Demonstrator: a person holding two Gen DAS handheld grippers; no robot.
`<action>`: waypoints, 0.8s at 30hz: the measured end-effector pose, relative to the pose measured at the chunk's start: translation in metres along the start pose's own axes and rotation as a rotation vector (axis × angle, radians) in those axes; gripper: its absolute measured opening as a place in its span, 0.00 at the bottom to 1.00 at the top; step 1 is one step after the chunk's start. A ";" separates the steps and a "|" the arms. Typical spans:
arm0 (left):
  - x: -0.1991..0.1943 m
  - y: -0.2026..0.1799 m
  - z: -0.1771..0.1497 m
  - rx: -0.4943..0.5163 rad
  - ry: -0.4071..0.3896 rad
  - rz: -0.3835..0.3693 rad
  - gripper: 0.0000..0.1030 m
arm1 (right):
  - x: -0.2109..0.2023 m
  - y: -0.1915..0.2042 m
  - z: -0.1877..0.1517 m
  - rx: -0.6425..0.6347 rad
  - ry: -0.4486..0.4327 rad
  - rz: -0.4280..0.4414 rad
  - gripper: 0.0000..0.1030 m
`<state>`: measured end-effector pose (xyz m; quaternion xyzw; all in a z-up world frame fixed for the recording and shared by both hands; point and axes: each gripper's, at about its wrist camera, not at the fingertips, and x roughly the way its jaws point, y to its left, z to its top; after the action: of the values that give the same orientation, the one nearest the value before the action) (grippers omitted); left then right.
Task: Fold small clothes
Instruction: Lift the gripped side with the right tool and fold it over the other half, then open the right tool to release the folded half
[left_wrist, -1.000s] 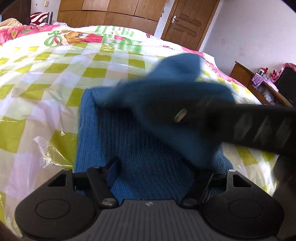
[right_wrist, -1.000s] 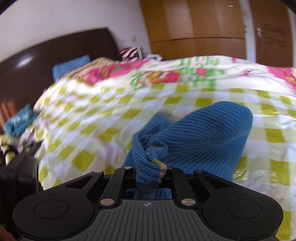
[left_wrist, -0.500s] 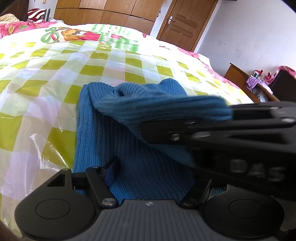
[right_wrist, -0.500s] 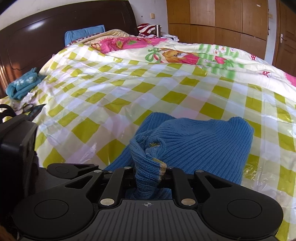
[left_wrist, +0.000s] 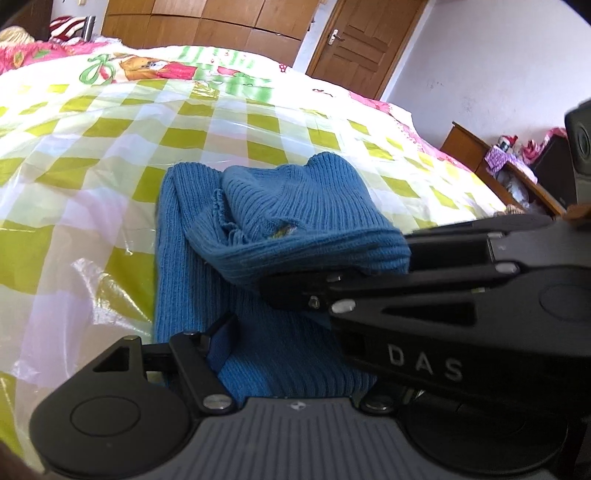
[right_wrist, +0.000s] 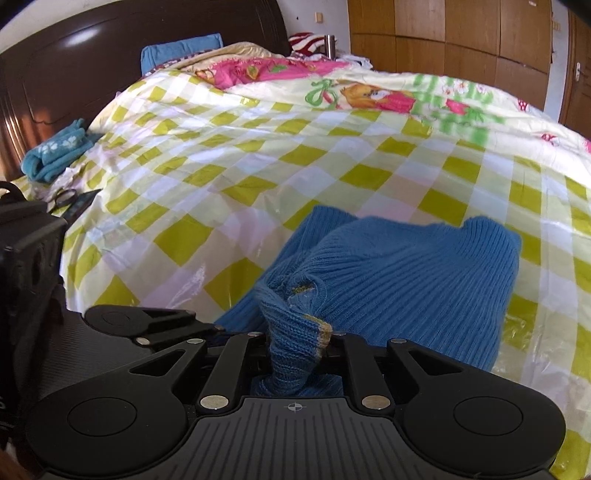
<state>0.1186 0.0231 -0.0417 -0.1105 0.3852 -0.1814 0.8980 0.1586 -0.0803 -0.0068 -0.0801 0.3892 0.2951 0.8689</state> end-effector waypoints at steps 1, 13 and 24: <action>-0.002 0.000 -0.002 0.005 0.002 0.001 0.82 | -0.001 0.001 -0.001 -0.008 -0.004 -0.002 0.13; -0.012 0.007 -0.008 -0.023 0.024 -0.032 0.82 | -0.007 0.008 0.005 -0.038 0.030 -0.007 0.25; -0.045 0.028 -0.010 -0.170 -0.067 -0.121 0.82 | -0.040 -0.024 0.043 0.050 0.016 0.028 0.44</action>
<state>0.0888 0.0664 -0.0285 -0.2151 0.3616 -0.1981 0.8853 0.1783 -0.1025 0.0493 -0.0554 0.4042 0.2967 0.8634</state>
